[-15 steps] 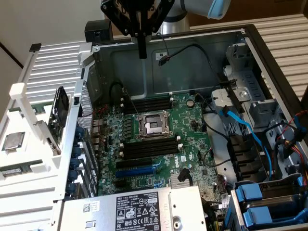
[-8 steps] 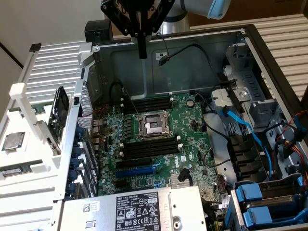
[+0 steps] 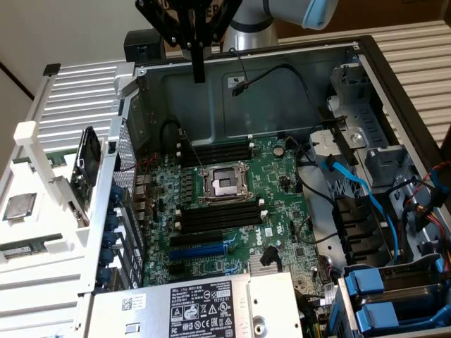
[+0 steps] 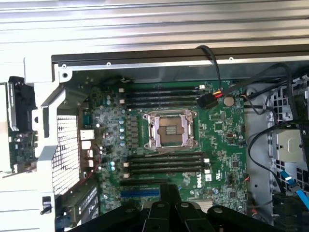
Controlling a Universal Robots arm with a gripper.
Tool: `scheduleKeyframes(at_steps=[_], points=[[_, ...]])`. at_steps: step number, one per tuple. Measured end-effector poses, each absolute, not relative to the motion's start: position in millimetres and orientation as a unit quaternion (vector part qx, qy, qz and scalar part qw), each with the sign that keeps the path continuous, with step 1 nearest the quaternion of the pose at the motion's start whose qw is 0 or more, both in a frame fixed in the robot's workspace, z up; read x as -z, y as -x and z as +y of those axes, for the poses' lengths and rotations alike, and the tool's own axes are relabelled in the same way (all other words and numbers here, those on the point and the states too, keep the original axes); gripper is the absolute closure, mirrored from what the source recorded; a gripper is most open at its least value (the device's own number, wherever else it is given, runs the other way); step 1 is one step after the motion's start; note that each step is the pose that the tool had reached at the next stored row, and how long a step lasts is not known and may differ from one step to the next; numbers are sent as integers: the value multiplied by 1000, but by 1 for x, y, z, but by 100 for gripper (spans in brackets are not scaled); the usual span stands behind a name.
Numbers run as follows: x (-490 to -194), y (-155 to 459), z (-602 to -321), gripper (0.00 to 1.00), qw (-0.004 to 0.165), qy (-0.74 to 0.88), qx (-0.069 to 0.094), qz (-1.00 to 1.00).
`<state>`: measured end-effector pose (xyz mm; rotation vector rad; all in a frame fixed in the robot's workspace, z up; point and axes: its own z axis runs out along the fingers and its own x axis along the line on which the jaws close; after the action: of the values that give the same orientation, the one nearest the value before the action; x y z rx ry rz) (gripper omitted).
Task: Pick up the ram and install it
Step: 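Pick up the ram and move it above insertion slot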
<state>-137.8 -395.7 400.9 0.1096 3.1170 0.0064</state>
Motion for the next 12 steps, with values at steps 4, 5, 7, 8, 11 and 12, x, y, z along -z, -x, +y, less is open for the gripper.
scheduleKeyframes(at_steps=[4, 5, 7, 8, 11, 12], points=[[-401, 148, -396, 89, 17, -35, -1, 999], [-401, 151, -396, 89, 18, -35, -1, 999], [-401, 159, -396, 89, 20, -35, -1, 999], [-401, 163, -396, 89, 21, -35, -1, 999], [-401, 166, -396, 89, 21, -35, -1, 999], [-401, 166, -396, 89, 21, -35, -1, 999]])
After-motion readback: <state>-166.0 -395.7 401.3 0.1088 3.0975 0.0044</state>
